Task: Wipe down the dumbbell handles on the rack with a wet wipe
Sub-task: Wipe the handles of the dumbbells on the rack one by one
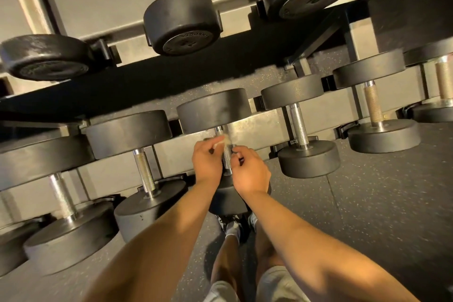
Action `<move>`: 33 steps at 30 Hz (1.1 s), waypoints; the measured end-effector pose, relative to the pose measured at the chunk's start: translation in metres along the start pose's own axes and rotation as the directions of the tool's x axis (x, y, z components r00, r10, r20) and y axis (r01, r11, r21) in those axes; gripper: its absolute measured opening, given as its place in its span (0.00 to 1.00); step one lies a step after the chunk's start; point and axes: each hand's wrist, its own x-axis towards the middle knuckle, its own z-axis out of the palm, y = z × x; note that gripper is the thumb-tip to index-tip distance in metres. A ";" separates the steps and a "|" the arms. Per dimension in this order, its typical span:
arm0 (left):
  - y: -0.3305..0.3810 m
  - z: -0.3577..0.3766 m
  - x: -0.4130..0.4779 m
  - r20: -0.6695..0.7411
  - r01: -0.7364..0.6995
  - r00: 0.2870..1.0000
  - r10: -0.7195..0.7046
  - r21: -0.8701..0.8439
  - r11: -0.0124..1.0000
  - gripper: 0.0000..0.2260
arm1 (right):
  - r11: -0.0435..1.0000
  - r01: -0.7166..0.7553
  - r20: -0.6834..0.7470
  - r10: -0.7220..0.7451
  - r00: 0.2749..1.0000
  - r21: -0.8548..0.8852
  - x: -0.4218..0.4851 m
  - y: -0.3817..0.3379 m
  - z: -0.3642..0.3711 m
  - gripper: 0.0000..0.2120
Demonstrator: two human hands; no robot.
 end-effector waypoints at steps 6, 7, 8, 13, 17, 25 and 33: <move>-0.009 -0.012 -0.013 0.138 -0.016 0.990 0.001 0.110 0.994 0.10 | 1.000 0.003 0.021 -0.003 1.000 0.027 0.000 0.002 0.000 0.10; -0.005 -0.012 -0.010 0.113 -0.025 0.994 0.014 0.098 0.995 0.10 | 0.999 0.000 0.016 0.000 1.000 0.032 0.000 0.002 0.001 0.10; -0.002 -0.011 -0.005 0.072 -0.036 0.997 0.030 0.085 0.996 0.09 | 0.999 -0.004 0.010 0.004 1.000 0.038 0.000 0.003 0.002 0.10; 0.000 -0.003 0.023 -0.010 0.000 1.000 0.000 0.015 1.000 0.09 | 0.999 -0.007 -0.019 0.008 1.000 0.054 0.002 0.003 0.006 0.11; -0.010 -0.003 -0.002 0.066 0.033 0.997 -0.035 0.040 0.999 0.09 | 0.998 0.002 -0.005 -0.002 1.000 0.063 0.003 0.003 0.003 0.10; -0.013 -0.004 -0.023 0.187 0.175 0.962 -0.196 0.124 0.977 0.13 | 0.983 -0.026 -0.006 0.028 1.000 0.182 0.000 0.002 -0.003 0.12; -0.010 -0.006 -0.042 0.074 0.087 0.994 -0.081 -0.078 0.993 0.08 | 0.907 0.063 0.089 -0.109 0.990 0.417 -0.005 0.015 -0.010 0.09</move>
